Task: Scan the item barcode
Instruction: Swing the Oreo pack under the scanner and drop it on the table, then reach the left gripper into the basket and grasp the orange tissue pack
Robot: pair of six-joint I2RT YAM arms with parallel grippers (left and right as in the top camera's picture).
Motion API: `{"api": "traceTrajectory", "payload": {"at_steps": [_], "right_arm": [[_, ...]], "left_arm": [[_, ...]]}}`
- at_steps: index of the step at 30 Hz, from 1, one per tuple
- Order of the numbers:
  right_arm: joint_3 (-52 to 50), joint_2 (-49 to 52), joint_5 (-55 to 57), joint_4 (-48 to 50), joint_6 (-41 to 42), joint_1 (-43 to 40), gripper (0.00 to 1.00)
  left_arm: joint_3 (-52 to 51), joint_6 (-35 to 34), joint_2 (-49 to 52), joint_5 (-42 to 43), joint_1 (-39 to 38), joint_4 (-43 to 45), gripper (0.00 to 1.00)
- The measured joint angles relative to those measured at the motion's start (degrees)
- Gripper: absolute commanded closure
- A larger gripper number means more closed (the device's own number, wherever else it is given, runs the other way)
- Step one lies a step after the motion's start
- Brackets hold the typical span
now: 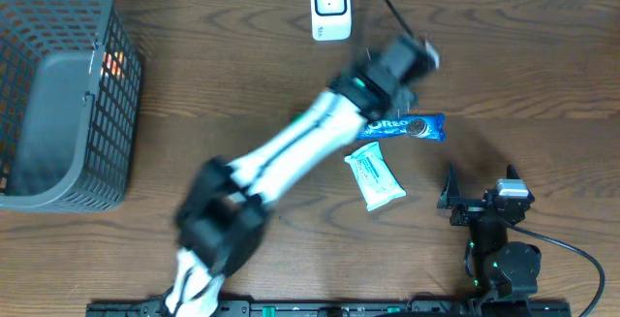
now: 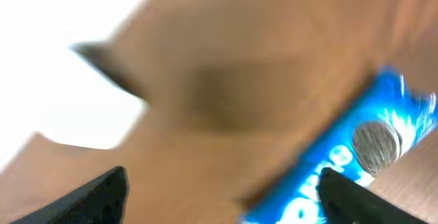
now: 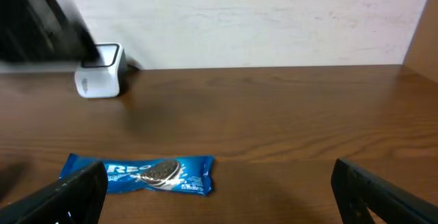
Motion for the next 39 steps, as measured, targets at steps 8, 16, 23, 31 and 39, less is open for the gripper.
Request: {"api": "traceTrajectory", "payload": {"at_steps": [8,16,23,31,39], "right_arm": [[0.0,0.0,0.0,0.0,0.0,0.0,0.01],[0.0,0.0,0.0,0.0,0.0,0.0,0.01],[0.0,0.0,0.0,0.0,0.0,0.0,0.01],[0.0,0.0,0.0,0.0,0.0,0.0,0.01],[0.0,0.0,0.0,0.0,0.0,0.0,0.01]], "left_arm": [[4.8,-2.2,-29.4,-1.6,22.5,-9.3,0.02],[4.3,-17.1,-27.9,5.4,61.9,-16.5,0.02],[4.0,-19.2,-15.7,12.7,73.1,-17.3,0.02],[4.0,6.4,-0.7,18.3,70.5,-16.3,0.02],[3.9,14.3,10.3,19.3,69.5,-9.2,0.02]]}}
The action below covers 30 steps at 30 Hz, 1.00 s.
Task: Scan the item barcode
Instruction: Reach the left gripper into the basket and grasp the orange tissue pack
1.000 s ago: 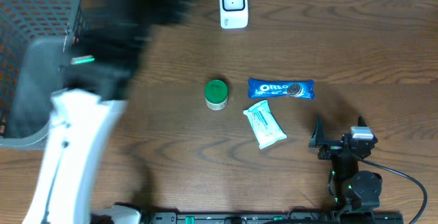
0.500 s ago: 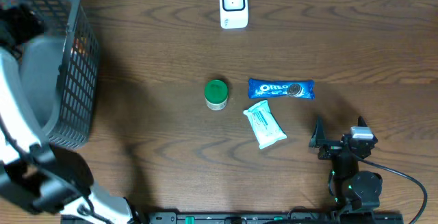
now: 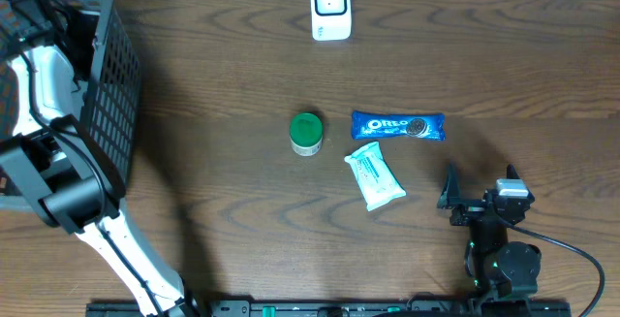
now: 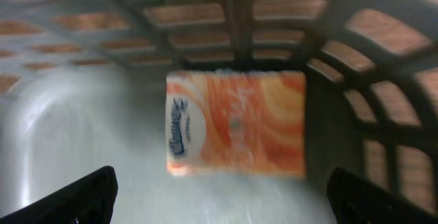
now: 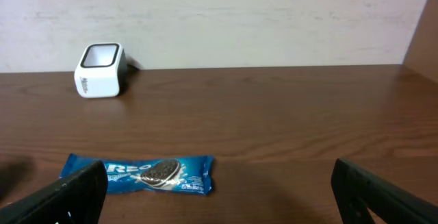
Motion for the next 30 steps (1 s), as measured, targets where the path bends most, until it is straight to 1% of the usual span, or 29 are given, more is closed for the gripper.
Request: {"api": "traceTrajectory", "payload": {"at_steps": [5,14,16,17,19,24,27,30], "right_arm": [[0.0,0.0,0.0,0.0,0.0,0.0,0.01],[0.0,0.0,0.0,0.0,0.0,0.0,0.01],[0.0,0.0,0.0,0.0,0.0,0.0,0.01],[0.0,0.0,0.0,0.0,0.0,0.0,0.01],[0.0,0.0,0.0,0.0,0.0,0.0,0.01],[0.0,0.0,0.0,0.0,0.0,0.0,0.01],[0.0,0.0,0.0,0.0,0.0,0.0,0.01],[0.0,0.0,0.0,0.0,0.0,0.0,0.01]], "left_arm": [[0.0,1.4,2.4,0.3,0.0,5.9,0.02],[0.0,2.6,6.2,5.0,0.3,7.7,0.01],[0.0,2.6,6.3,5.4,0.3,7.9,0.08],[0.0,2.5,6.4,5.8,0.4,8.0,0.24],[0.0,2.7,6.5,6.2,0.3,8.2,0.59],[0.3,2.7,6.5,6.4,0.3,8.7,0.71],[0.3,2.3,6.1,4.9,0.2,8.2,0.71],[0.0,1.3,4.5,0.5,0.3,5.5,0.71]]}}
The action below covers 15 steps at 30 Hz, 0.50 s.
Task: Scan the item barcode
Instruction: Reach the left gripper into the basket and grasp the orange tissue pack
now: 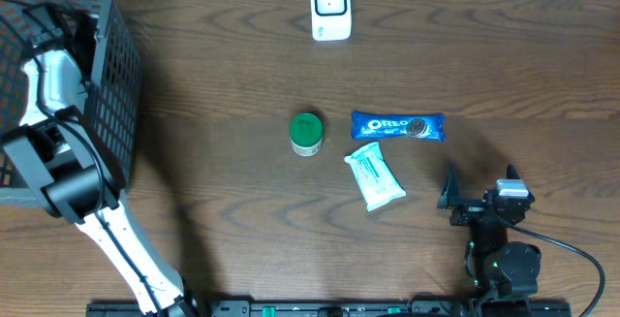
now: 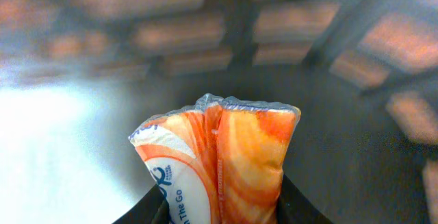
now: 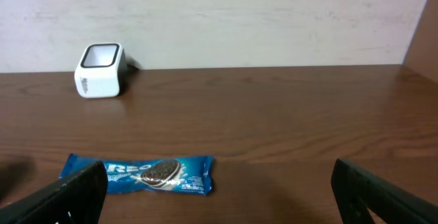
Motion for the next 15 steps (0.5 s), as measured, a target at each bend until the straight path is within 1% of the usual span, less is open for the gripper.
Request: {"api": "traceTrajectory", "payload": {"at_steps": [3,5,6,9,11,13,15], "right_arm": [[0.0,0.0,0.0,0.0,0.0,0.0,0.01],[0.0,0.0,0.0,0.0,0.0,0.0,0.01],[0.0,0.0,0.0,0.0,0.0,0.0,0.01],[0.0,0.0,0.0,0.0,0.0,0.0,0.01],[0.0,0.0,0.0,0.0,0.0,0.0,0.01],[0.0,0.0,0.0,0.0,0.0,0.0,0.01],[0.0,0.0,0.0,0.0,0.0,0.0,0.01]], "left_arm": [[-0.9,-0.4,-3.8,-2.0,0.9,-3.1,0.71],[-1.2,-1.5,-10.0,-3.2,1.8,-5.2,0.71],[-1.2,-2.7,-14.6,-3.7,2.2,-6.2,0.7],[-1.2,-5.0,-25.2,-3.2,2.2,-8.8,0.71],[-0.9,-7.0,-33.4,-0.7,0.8,-11.6,0.71],[-0.7,-9.7,-38.7,1.5,-1.9,-13.8,0.7],[-0.5,-13.7,-43.2,4.0,-6.8,-16.2,0.7]]}}
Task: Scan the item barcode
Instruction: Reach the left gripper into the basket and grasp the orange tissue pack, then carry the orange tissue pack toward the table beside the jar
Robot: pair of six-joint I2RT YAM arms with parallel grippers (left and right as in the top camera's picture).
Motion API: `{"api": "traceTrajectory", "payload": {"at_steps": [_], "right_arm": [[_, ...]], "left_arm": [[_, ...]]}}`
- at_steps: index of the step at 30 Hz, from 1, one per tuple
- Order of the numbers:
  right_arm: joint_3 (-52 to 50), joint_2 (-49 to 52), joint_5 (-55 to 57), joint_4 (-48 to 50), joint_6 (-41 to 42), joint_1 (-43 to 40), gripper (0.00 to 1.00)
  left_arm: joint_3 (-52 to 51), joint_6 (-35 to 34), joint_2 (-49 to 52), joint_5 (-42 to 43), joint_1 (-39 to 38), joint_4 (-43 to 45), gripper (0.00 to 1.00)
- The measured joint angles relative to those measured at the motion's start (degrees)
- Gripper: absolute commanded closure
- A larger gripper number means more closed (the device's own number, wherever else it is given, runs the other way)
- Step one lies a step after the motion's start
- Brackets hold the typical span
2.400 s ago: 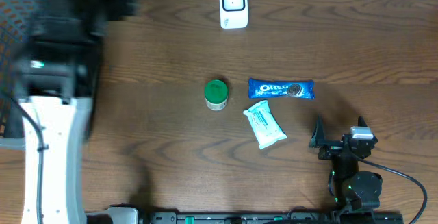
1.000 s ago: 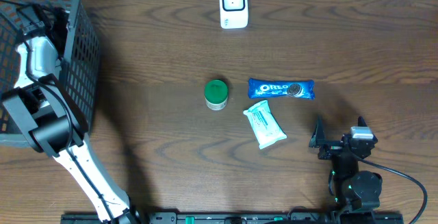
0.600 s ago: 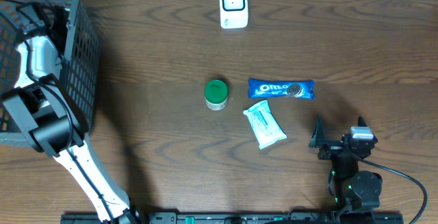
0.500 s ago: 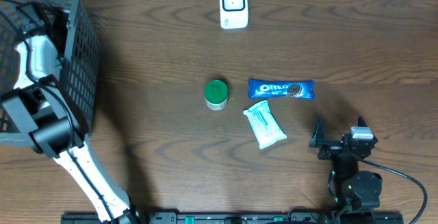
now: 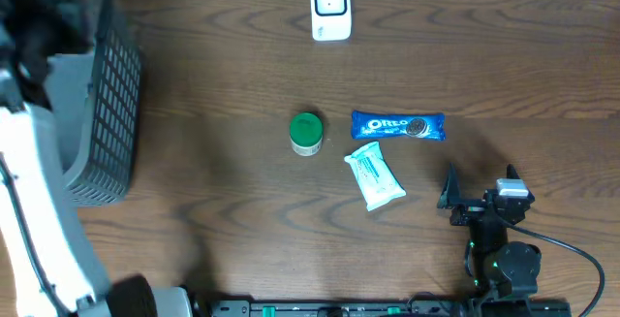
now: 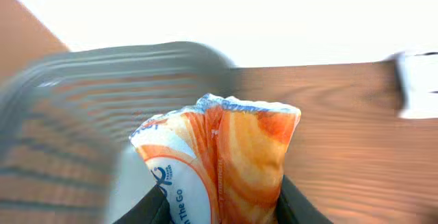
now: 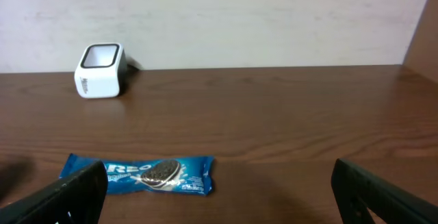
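An orange and white tissue pack [image 6: 219,155] stands upright between the jaws of my left gripper [image 6: 219,207], which is shut on it. In the overhead view that gripper is high over the far end of the dark mesh basket [image 5: 105,113], with a bit of orange showing. The white scanner [image 5: 330,7] stands at the table's far edge; it shows blurred in the left wrist view at the right [image 6: 419,83]. My right gripper [image 5: 480,189] rests open near the front right, its fingers wide apart [image 7: 219,190], facing the scanner [image 7: 100,70].
A blue Oreo pack [image 5: 397,126] lies mid-table, also ahead of the right gripper [image 7: 140,173]. A green-lidded jar [image 5: 306,134] and a white and teal packet [image 5: 375,176] sit beside it. The left arm's white link runs down the left edge.
My left gripper, shut on the tissue pack, was down inside the basket; now it holds the pack above the basket rim, with table and scanner in its view. The right arm is unmoved.
My left gripper was open over the middle of the table by the Oreo pack. Then it was open inside the basket above the orange tissue pack. Then it was shut on the pack in the basket, and now holds it lifted out.
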Motion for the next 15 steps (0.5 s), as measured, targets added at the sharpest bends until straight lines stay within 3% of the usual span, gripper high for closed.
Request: {"api": "traceTrajectory", "payload": {"at_steps": [8,13,15], "right_arm": [[0.0,0.0,0.0,0.0,0.0,0.0,0.01],[0.0,0.0,0.0,0.0,0.0,0.0,0.01],[0.0,0.0,0.0,0.0,0.0,0.0,0.01]], "left_arm": [[-1.9,-14.4,-2.0,1.1,-24.7,-15.4,0.7],[-13.6,-23.0,-0.7,-7.1,-35.0,-13.1,0.7],[-20.6,-28.0,-0.4,-10.1,-36.9,-7.9,0.71]]}}
